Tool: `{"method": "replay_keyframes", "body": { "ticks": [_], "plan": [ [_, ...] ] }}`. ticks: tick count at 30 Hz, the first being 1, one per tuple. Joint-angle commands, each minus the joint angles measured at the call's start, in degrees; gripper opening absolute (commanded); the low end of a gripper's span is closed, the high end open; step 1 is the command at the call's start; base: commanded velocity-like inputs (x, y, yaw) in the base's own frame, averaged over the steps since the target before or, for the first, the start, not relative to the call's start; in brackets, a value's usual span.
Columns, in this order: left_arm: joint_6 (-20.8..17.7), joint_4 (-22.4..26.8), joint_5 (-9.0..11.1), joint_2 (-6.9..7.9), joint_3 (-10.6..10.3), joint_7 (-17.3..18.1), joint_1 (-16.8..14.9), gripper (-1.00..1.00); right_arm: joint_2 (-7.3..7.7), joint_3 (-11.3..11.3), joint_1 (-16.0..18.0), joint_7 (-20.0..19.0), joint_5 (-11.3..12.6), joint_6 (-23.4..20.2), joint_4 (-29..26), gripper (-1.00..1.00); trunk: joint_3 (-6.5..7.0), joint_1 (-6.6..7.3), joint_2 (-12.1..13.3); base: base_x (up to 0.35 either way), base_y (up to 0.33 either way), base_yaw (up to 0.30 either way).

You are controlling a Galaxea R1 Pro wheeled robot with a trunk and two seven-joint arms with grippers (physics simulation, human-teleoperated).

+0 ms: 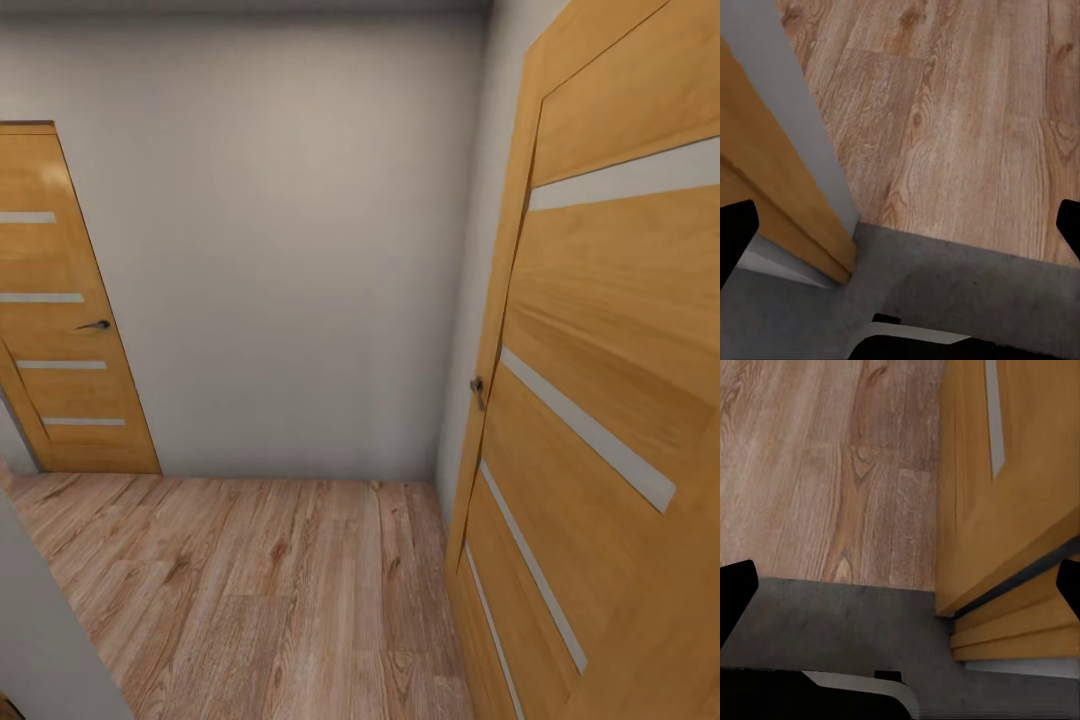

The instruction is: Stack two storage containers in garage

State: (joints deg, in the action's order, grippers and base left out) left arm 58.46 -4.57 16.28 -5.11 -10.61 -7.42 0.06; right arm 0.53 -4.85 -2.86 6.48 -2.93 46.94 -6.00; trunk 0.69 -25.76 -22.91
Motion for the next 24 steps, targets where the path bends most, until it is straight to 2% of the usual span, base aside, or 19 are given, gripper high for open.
{"method": "replay_keyframes", "body": {
  "ticks": [1,20,24],
  "plan": [
    [0.2,0.0,0.0,0.04,-0.5,-0.5,0.0,1.0,0.02,-0.4,0.0,0.6,-0.3,-0.3,-0.2,1.0,0.02,-0.02,0.0,0.0,0.0,0.0],
    [0.2,2.7,0.1,0.01,-0.7,-0.1,0.1,1.0,0.09,-0.6,0.0,0.5,-0.1,-1.1,-0.2,1.0,0.02,-0.02,0.0,0.007,0.0,0.0],
    [-2.1,2.8,0.1,0.23,-0.7,-0.2,0.1,1.0,0.09,-0.6,0.0,0.4,-0.1,-1.1,-0.1,1.0,0.02,-0.02,0.0,0.176,0.0,0.0]
  ]
}}
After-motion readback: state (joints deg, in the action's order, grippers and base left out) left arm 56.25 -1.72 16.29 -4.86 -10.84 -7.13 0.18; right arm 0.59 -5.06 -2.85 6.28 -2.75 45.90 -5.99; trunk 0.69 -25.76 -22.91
